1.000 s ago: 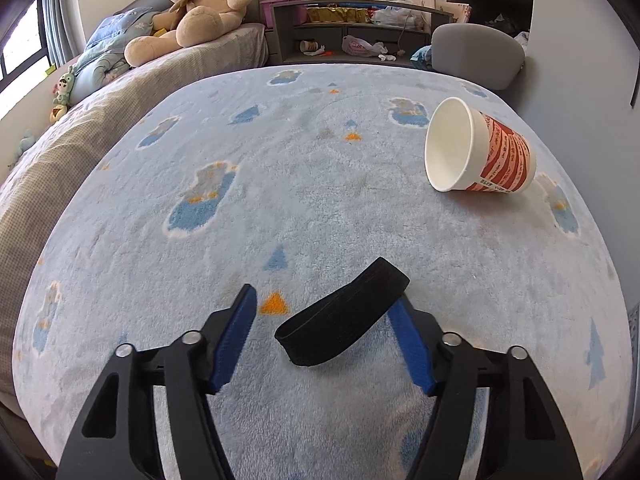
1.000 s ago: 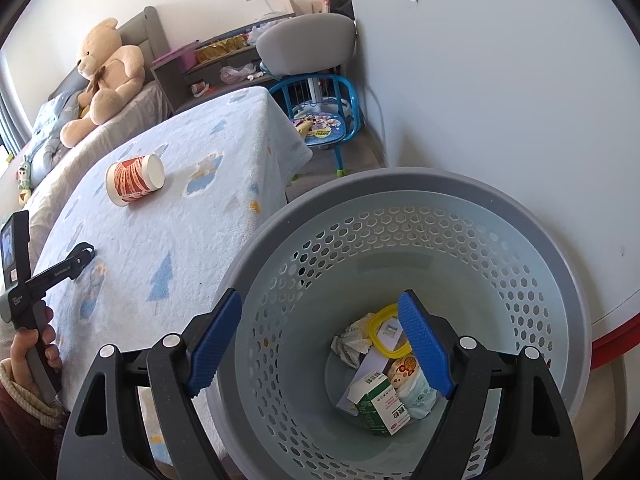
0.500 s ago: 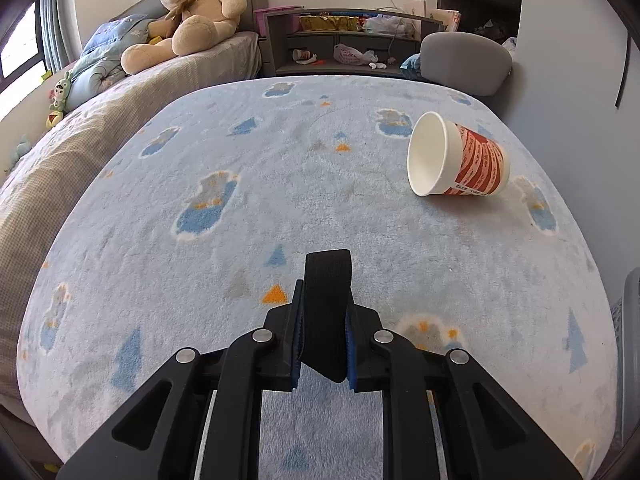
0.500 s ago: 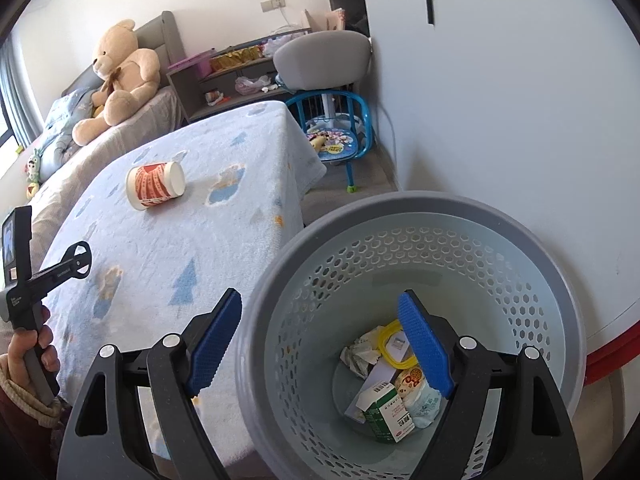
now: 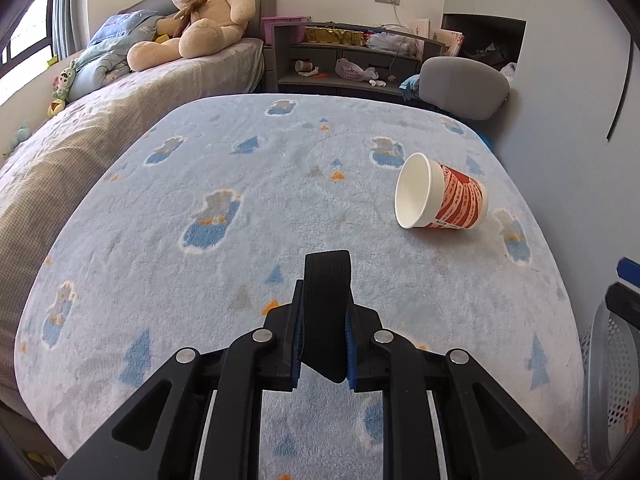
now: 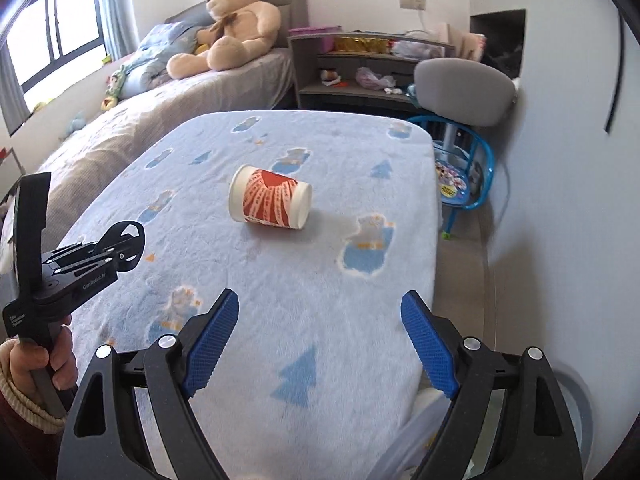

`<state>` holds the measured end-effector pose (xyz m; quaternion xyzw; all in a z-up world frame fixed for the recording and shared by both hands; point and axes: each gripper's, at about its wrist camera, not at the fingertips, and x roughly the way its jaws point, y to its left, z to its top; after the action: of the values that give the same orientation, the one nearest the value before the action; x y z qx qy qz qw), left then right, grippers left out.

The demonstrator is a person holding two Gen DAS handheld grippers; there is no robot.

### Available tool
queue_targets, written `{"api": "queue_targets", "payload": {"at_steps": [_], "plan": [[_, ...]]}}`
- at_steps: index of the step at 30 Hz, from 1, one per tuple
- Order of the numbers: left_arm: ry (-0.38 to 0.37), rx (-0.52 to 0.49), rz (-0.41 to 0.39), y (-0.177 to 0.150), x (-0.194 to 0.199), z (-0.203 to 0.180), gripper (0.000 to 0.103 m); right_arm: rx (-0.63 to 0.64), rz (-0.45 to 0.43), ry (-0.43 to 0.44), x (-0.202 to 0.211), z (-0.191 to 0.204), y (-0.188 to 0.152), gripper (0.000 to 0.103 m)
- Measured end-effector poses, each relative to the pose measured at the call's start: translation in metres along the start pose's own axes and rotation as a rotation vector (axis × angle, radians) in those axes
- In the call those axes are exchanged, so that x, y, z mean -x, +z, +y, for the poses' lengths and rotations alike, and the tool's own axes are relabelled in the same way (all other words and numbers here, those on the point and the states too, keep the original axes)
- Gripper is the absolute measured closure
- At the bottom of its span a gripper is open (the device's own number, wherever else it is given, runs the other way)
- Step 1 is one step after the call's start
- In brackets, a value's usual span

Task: Collect trash
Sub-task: 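Close the right tool around the red-white paper cup and lift it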

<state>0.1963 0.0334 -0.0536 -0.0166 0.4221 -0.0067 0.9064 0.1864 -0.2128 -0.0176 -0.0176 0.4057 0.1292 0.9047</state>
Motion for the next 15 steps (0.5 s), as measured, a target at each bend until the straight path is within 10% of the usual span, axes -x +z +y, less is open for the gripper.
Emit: {"api": "queue_targets", "payload": {"at_steps": [15], "plan": [[0.012,0.083,0.046,0.004,-0.027,0.019,0.087,0.370,0.133,0.108,-0.111,0.032,0.067,0.010]]}}
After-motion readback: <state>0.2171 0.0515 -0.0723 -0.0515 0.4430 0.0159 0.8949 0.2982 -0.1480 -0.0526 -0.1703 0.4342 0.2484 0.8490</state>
